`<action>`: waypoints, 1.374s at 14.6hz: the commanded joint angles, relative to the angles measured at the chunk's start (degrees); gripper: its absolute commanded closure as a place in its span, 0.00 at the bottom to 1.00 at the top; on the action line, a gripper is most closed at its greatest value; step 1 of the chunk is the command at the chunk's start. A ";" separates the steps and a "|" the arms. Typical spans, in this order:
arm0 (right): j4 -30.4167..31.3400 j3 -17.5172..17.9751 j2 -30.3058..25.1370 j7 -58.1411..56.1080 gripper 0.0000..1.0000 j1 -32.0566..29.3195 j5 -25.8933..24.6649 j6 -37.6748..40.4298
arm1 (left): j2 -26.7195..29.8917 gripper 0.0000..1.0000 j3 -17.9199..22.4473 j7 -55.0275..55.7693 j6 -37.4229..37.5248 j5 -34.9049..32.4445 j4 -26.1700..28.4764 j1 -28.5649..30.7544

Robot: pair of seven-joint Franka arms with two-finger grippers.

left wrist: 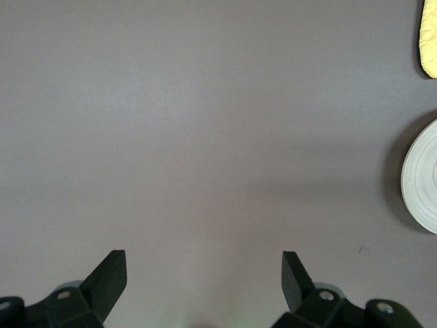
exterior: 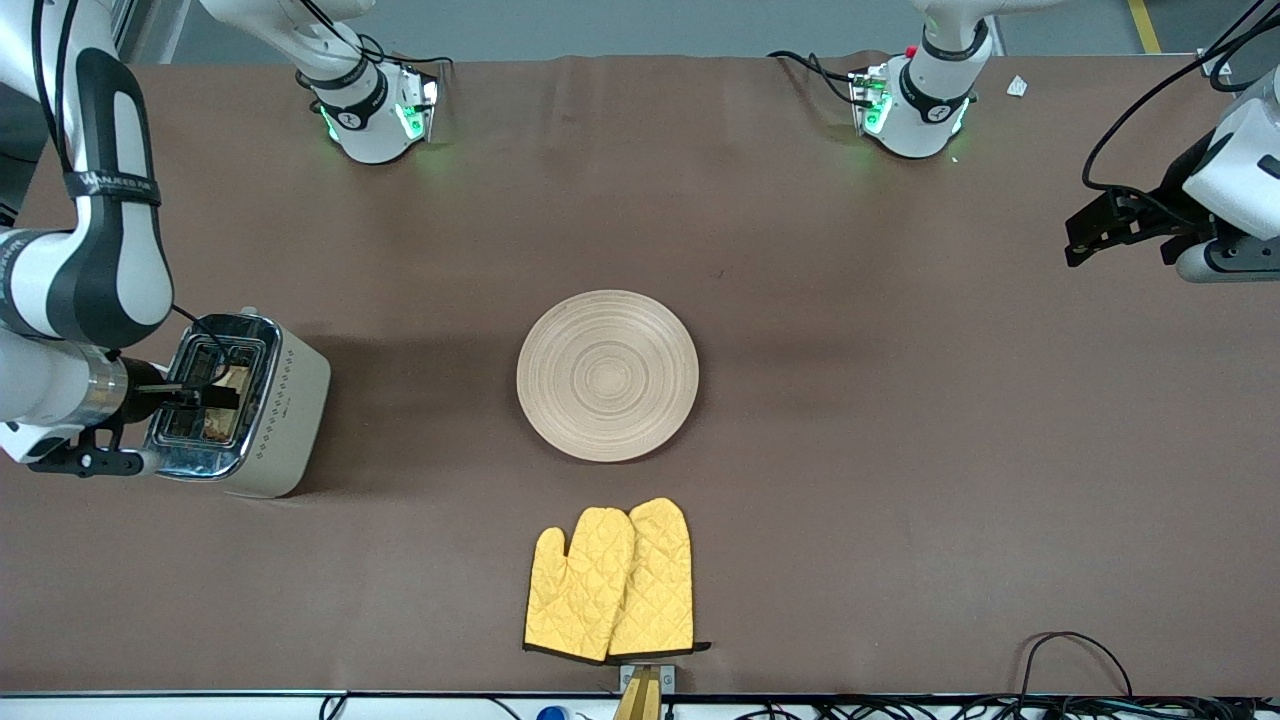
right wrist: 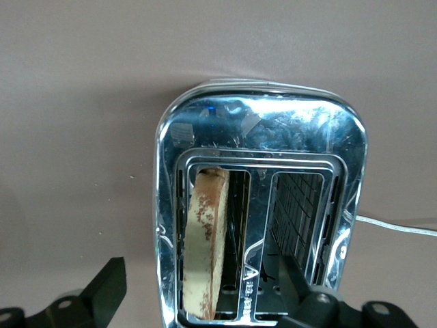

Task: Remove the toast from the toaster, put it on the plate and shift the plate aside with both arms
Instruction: 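Reach the right gripper down to the bread slice in the toaster, then grasp the bread slice with the right gripper and lift it out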

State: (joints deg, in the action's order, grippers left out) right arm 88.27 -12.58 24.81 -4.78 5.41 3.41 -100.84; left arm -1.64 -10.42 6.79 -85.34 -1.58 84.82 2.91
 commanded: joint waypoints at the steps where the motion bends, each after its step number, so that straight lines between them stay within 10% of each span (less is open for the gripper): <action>1: 0.93 0.18 0.06 -0.23 0.23 -0.48 0.72 0.38 | -0.12 0.00 -0.04 -0.63 0.96 -0.27 -1.06 0.25; 9: 0.94 0.18 0.15 -2.25 0.88 -0.84 1.77 0.47 | -0.12 0.00 0.05 -0.72 0.97 -0.18 -1.06 0.34; 20: -1.52 0.36 -9.07 -1.37 0.88 1.79 1.86 5.21 | -0.12 0.00 0.05 -0.63 1.05 -0.44 -0.97 0.43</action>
State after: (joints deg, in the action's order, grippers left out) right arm 85.61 -12.69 17.99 -6.24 5.41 4.29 -96.64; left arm -1.64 -10.30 6.79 -85.32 -1.58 84.73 3.15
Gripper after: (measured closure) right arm 0.877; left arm 0.000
